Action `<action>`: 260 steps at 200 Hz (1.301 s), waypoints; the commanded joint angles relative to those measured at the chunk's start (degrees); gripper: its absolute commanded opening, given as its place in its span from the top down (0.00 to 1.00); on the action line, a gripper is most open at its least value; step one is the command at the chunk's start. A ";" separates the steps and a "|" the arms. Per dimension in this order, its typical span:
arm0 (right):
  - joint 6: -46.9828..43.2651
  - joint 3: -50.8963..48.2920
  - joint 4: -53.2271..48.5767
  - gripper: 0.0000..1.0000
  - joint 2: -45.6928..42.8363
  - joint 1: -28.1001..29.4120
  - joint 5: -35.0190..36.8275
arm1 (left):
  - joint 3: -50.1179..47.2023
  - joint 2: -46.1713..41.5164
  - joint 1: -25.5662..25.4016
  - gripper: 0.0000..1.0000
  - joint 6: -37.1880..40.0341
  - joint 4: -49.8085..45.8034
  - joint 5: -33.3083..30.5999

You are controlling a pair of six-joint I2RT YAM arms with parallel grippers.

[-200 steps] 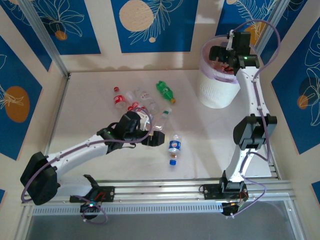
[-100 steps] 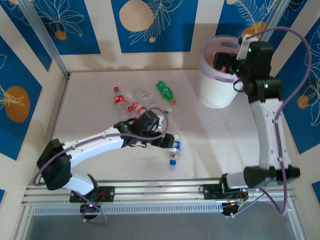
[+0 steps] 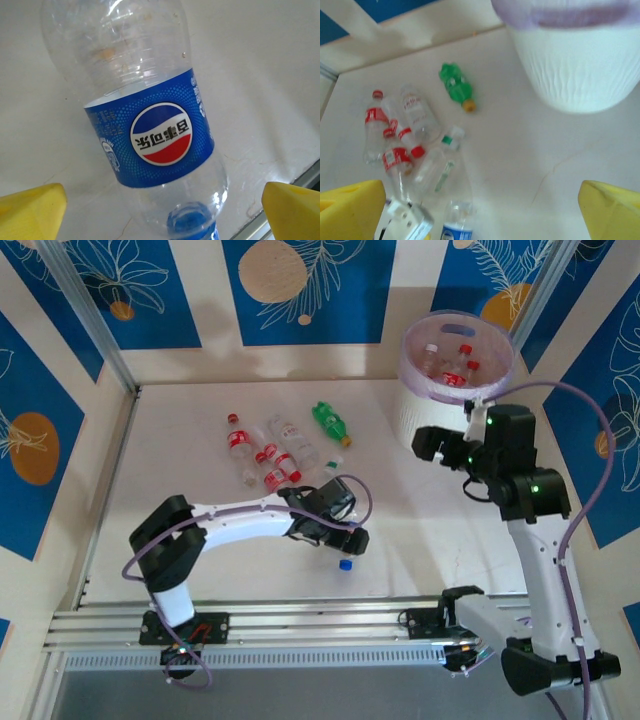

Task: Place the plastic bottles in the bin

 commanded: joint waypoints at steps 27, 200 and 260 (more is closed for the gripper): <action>4.11 -6.26 -0.79 0.01 -3.62 -0.76 -3.67 | 0.89 4.03 -2.03 0.00 -2.58 -1.06 1.63; 8.01 -17.23 4.19 0.01 -4.99 -5.66 -10.87 | -0.57 3.93 -2.51 0.35 -1.66 2.97 0.99; 4.44 -16.17 2.19 0.01 -5.00 -8.59 -19.37 | 0.19 1.88 -0.55 0.44 4.07 4.69 1.32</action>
